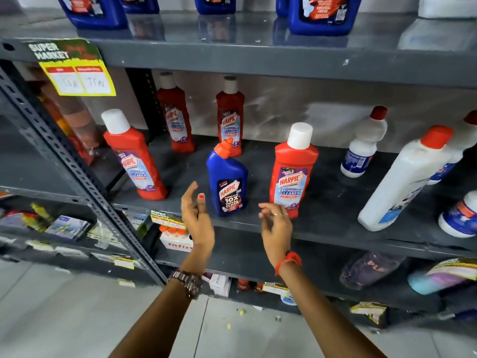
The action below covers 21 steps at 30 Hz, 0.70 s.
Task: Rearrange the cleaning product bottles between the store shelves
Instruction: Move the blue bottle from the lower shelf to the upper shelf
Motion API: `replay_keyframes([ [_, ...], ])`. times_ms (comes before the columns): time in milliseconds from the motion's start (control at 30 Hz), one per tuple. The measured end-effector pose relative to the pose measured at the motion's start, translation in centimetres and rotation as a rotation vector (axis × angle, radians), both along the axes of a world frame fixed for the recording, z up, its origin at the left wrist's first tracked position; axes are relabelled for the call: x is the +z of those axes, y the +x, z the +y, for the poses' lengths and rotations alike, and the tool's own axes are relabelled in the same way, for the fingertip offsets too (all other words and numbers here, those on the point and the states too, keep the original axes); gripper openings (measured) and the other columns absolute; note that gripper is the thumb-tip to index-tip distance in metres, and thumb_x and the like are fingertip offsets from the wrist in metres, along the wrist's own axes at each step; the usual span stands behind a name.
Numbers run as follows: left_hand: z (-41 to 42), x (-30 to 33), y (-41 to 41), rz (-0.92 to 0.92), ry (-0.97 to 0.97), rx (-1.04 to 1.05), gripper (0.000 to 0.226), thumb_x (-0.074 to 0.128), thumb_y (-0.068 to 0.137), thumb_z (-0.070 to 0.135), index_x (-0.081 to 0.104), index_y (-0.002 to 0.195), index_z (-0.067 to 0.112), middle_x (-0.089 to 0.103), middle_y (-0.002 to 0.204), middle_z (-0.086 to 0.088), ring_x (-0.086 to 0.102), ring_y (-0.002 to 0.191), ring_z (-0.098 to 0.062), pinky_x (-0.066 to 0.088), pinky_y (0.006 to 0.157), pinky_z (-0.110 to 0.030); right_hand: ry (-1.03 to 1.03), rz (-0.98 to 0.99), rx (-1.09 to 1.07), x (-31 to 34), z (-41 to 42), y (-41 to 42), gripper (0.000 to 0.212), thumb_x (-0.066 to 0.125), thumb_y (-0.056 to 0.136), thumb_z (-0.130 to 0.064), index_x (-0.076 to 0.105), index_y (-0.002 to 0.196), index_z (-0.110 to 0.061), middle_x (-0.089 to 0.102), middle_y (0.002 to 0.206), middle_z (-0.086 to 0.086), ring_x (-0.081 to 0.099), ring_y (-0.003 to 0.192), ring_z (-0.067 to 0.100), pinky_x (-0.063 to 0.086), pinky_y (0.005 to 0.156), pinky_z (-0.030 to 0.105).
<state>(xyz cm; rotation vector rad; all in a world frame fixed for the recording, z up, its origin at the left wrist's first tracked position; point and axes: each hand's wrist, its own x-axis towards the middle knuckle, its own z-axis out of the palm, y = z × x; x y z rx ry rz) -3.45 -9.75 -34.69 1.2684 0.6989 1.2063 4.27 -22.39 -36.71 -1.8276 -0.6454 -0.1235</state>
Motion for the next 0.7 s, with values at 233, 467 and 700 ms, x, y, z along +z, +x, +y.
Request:
replay_keyframes([
  [233, 3.1, -0.7, -0.1, 0.263, -0.008, -0.397, 0.033, 0.044, 0.092, 0.011, 0.050, 0.124, 0.005, 0.058, 0.124, -0.016, 0.058, 0.106, -0.017, 0.045, 0.099, -0.041, -0.197, 0.270, 0.188, 0.9, 6.3, 2.0, 0.059, 0.060, 0.078, 0.007, 0.039, 0.132, -0.003, 0.056, 0.129, 0.022, 0.053, 0.118, 0.033, 0.043, 0.102, 0.041],
  [467, 3.1, -0.3, -0.2, 0.247, 0.028, -0.447, 0.030, 0.047, 0.089, 0.004, 0.054, 0.118, 0.007, 0.063, 0.105, -0.009, 0.063, 0.087, -0.005, 0.051, 0.089, -0.039, -0.086, 0.383, 0.168, 0.5, 6.0, 1.6, 0.056, 0.058, 0.076, 0.013, 0.043, 0.129, -0.001, 0.060, 0.123, 0.023, 0.058, 0.113, 0.032, 0.047, 0.099, 0.048],
  [700, 1.6, 1.4, -3.0, 0.200, 0.029, -0.422, 0.031, 0.045, 0.090, 0.005, 0.054, 0.120, 0.007, 0.065, 0.106, -0.006, 0.064, 0.091, -0.003, 0.054, 0.080, -0.018, 0.038, 0.344, 0.224, 3.3, 4.0, -1.4, 0.056, 0.058, 0.079, 0.012, 0.041, 0.131, -0.003, 0.056, 0.127, 0.015, 0.054, 0.110, 0.017, 0.048, 0.086, 0.011],
])
